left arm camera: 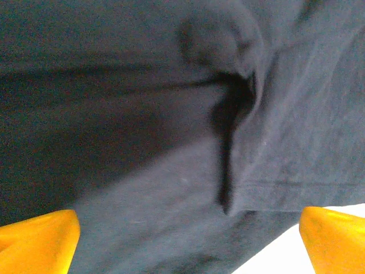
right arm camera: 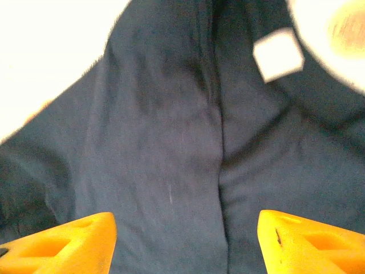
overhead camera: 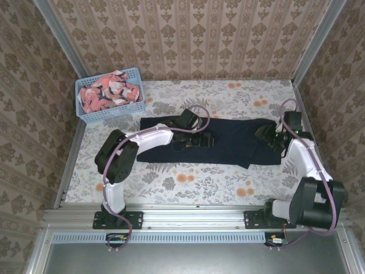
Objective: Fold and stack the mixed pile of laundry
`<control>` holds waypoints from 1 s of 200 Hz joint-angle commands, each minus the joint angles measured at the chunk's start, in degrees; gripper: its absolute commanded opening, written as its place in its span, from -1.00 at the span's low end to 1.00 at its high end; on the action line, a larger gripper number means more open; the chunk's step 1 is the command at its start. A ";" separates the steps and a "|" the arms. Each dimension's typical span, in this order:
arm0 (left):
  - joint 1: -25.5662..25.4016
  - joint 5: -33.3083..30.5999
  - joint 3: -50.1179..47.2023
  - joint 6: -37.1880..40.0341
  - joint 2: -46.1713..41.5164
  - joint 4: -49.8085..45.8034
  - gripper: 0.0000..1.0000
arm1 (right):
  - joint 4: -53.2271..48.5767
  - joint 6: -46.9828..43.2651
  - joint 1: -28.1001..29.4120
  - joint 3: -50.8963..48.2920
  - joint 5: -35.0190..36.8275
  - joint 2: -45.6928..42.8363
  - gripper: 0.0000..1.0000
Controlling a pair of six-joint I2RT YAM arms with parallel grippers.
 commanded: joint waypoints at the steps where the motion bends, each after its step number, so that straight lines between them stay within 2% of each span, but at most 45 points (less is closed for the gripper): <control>1: 4.99 -2.65 1.00 5.24 -3.05 -2.43 1.00 | 4.33 -3.06 -3.00 5.66 1.86 8.31 0.28; 38: 11.95 -3.71 0.01 9.36 -2.55 -1.22 0.96 | 7.71 -2.80 -4.51 13.89 -0.40 20.32 0.08; 62: 15.61 -4.23 -0.25 11.13 -0.86 -0.25 0.92 | 9.46 -2.80 -4.83 17.89 -1.87 26.12 -0.09; 81: 17.45 -4.00 -0.10 11.75 1.22 0.43 0.90 | 9.74 -2.82 -4.83 20.66 -3.30 29.51 -0.15; 85: 19.30 -3.79 0.05 11.75 1.60 0.44 0.90 | 9.95 -2.80 -4.83 21.13 -3.60 29.95 -0.16; 123: 23.17 -4.76 0.45 11.73 5.65 1.06 0.89 | 9.28 -1.62 -5.27 22.97 -2.43 32.78 -0.34; 158: 26.10 -5.39 0.81 10.15 9.60 0.26 0.87 | 10.00 -0.36 -5.59 20.21 -2.85 30.70 -0.87; 162: 26.39 -5.39 0.77 9.97 9.83 0.29 0.87 | 9.70 -0.22 -5.73 19.89 -2.26 30.16 -1.00; 184: 27.41 -5.66 0.11 9.35 10.35 0.64 0.87 | 8.11 0.88 -7.98 18.35 1.44 27.49 -1.00; 200: 27.96 -5.75 -0.37 9.16 10.31 0.72 0.87 | 8.17 2.17 -10.51 16.25 1.30 26.42 -1.00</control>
